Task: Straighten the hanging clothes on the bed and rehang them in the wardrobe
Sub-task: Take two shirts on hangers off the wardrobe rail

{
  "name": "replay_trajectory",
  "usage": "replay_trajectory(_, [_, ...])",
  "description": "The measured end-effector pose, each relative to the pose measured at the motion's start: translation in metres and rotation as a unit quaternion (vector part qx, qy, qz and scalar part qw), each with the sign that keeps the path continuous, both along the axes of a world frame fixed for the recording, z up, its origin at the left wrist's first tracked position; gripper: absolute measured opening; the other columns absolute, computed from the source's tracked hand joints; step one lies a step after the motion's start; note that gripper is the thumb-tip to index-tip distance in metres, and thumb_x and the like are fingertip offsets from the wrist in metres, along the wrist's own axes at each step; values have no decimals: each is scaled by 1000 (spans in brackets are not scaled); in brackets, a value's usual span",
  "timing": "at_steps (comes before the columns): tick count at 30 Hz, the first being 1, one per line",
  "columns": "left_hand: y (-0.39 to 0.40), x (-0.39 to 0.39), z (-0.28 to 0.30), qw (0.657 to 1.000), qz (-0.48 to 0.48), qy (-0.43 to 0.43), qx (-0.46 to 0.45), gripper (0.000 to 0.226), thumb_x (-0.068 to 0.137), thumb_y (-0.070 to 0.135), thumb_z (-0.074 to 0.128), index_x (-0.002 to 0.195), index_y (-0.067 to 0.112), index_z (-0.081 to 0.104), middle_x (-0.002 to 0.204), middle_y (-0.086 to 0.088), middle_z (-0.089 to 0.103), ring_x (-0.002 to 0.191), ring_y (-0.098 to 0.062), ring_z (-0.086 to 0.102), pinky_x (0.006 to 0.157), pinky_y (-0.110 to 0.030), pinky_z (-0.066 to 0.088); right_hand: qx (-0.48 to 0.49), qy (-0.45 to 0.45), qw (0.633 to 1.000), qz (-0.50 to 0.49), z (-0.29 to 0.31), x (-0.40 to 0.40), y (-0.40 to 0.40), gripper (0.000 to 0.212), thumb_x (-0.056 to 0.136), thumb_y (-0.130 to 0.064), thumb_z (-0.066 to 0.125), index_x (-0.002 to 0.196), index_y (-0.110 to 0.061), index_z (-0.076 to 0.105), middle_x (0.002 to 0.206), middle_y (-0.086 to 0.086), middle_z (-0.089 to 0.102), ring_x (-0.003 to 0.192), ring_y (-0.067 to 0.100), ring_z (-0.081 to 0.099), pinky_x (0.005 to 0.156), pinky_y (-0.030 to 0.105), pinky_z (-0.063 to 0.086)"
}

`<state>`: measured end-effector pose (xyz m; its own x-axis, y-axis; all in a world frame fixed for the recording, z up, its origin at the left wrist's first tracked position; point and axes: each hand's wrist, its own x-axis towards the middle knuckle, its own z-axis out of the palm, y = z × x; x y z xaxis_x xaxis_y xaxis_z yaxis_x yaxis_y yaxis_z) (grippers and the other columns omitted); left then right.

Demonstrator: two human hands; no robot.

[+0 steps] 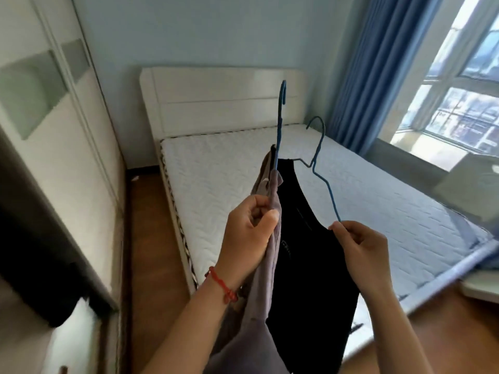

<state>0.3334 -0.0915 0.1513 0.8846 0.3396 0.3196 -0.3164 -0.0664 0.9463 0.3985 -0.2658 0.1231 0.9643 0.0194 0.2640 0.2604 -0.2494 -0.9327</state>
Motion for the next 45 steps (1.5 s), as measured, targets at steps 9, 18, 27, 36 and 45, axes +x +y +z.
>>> replay_trajectory(9, [-95,142,-144,982,87,167,32,18,86,1,55,79,18,56,70,5,59,64,-1,56,59,-4,39,-95,99,991,4,-146,130,-70,23,87,-15,60,66,-5,62,59,10,62,57,18,54,57,29,40])
replay_trajectory(18, [-134,193,-333,869,139,473,30,23,83,4,59,70,21,51,63,10,52,71,-16,53,65,-22,37,-188,239,951,49,-303,176,-89,23,93,-18,52,74,-6,53,62,4,54,64,28,53,58,36,34])
replay_trajectory(27, [-151,170,-437,761,147,632,14,34,82,6,60,55,15,42,52,-2,49,59,-23,49,61,-33,36,-316,348,859,204,-380,168,-93,12,93,-32,47,82,-26,45,89,2,67,86,24,62,67,33,41])
replay_trajectory(36, [-121,99,-425,742,172,646,-45,26,83,4,58,108,2,64,107,-19,69,102,-32,63,90,-34,48,-424,414,746,304,-380,127,-68,34,91,-31,44,124,-26,49,118,3,63,111,23,56,89,29,44])
replay_trajectory(45, [-35,-14,-344,782,180,595,44,23,86,15,58,107,11,66,109,-8,70,104,-19,63,82,-18,43,-488,305,725,378,-322,59,9,30,86,-23,42,108,-12,59,117,14,63,110,33,56,86,33,46])
